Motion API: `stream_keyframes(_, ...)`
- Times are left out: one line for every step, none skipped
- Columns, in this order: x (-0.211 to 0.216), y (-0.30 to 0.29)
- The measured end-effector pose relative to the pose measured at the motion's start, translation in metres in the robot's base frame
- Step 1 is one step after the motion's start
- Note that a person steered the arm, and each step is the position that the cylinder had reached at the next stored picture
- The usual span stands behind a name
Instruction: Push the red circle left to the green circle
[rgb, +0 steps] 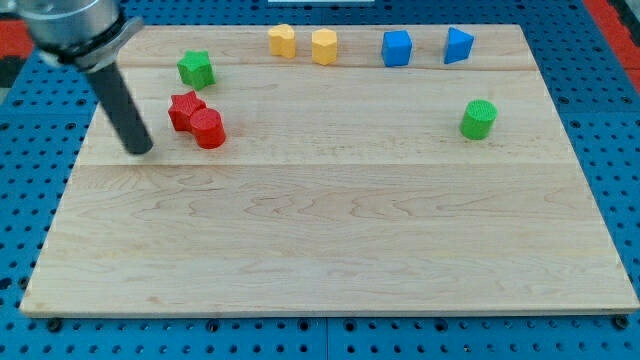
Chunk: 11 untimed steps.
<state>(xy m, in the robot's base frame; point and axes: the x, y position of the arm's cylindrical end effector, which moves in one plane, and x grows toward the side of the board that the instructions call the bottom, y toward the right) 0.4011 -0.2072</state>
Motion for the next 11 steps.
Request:
stream_keyframes(-0.015, 0.06)
stream_keyframes(-0.011, 0.142)
stream_keyframes(0.011, 0.131)
stream_keyframes(0.022, 0.157)
stream_keyframes(0.004, 0.228)
stream_keyframes(0.005, 0.238)
stream_keyframes(-0.022, 0.191)
stream_keyframes(-0.034, 0.24)
stream_keyframes(-0.034, 0.26)
stream_keyframes(-0.065, 0.283)
stream_keyframes(-0.063, 0.312)
